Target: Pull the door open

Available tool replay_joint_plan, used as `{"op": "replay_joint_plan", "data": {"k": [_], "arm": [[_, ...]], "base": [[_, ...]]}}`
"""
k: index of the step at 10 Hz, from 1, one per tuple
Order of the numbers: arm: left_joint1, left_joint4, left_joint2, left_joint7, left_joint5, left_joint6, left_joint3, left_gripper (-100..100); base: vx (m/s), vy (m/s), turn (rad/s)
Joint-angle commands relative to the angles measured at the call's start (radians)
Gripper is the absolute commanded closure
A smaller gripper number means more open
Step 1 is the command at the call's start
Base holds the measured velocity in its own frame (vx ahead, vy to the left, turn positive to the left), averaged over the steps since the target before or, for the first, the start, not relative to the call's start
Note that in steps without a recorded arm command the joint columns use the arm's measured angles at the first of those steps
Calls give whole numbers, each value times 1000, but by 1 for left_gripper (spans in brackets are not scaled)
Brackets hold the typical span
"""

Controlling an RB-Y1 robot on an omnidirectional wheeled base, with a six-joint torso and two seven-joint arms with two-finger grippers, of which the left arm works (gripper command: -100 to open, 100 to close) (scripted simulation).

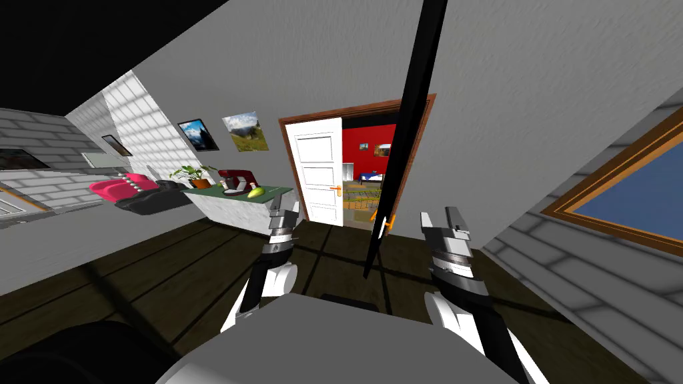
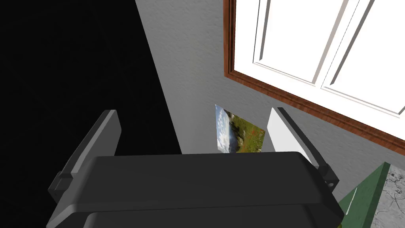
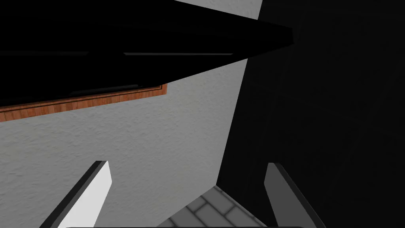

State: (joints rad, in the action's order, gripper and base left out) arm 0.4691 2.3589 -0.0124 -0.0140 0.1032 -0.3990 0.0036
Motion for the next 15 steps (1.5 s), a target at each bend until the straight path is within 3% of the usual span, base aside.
{"op": "replay_joint_plan", "data": {"k": [1, 4, 10, 15], "arm": [[-3, -19, 7, 10, -9, -2, 21, -100], [-11, -74, 24, 37, -35, -7, 81, -100], [-24, -160, 48, 81, -76, -16, 176, -100], [-37, -253, 71, 127, -120, -26, 278, -100]], "base": [[-7, -82, -197], [53, 51, -334], [39, 26, -186], [42, 36, -201]]}}
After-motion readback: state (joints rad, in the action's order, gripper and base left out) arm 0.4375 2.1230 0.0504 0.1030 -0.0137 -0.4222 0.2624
